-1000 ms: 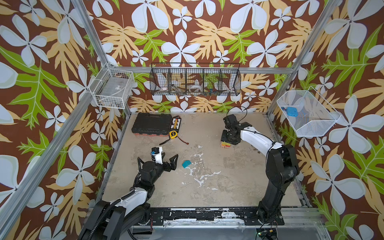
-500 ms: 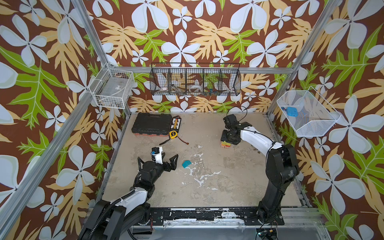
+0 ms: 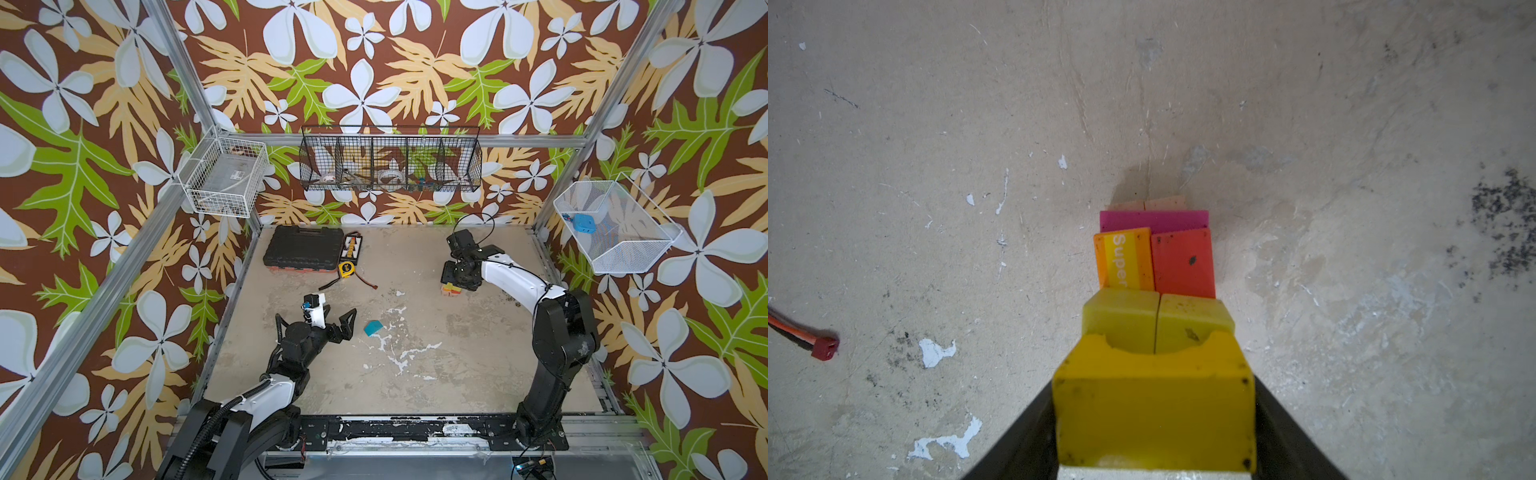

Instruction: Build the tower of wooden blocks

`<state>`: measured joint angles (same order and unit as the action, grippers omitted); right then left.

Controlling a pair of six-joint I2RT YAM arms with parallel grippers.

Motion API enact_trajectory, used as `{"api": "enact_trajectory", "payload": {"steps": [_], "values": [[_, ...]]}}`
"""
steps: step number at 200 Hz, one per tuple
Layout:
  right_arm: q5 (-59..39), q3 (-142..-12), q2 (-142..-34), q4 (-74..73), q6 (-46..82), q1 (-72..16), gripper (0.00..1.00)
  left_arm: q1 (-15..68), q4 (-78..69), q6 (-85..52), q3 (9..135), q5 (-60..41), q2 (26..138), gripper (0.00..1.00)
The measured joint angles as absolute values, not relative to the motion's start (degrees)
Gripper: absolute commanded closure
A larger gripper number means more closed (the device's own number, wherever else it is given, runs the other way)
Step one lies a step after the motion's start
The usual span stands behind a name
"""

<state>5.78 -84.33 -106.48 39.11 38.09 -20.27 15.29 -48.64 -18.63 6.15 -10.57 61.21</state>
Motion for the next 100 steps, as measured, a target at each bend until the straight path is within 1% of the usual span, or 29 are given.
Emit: {"api": "enact_trajectory", "payload": {"steps": [40,77,100], "values": [[5.5,-84.0,-106.1,39.0,38.0,-20.3,0.31,15.3,-48.6,-18.3,6.2,-10.6,61.3,0.0],[5.1,-83.6,-105.8,38.9,38.1,-20.3,0.33,15.4,-48.6,-18.3,6.2,-10.6,61.3,0.0],[5.0,-82.7,-104.7,38.5,38.0,-20.3,0.26,15.4,-48.6,-18.3,6.2,-10.6,61.3,0.0]]}}
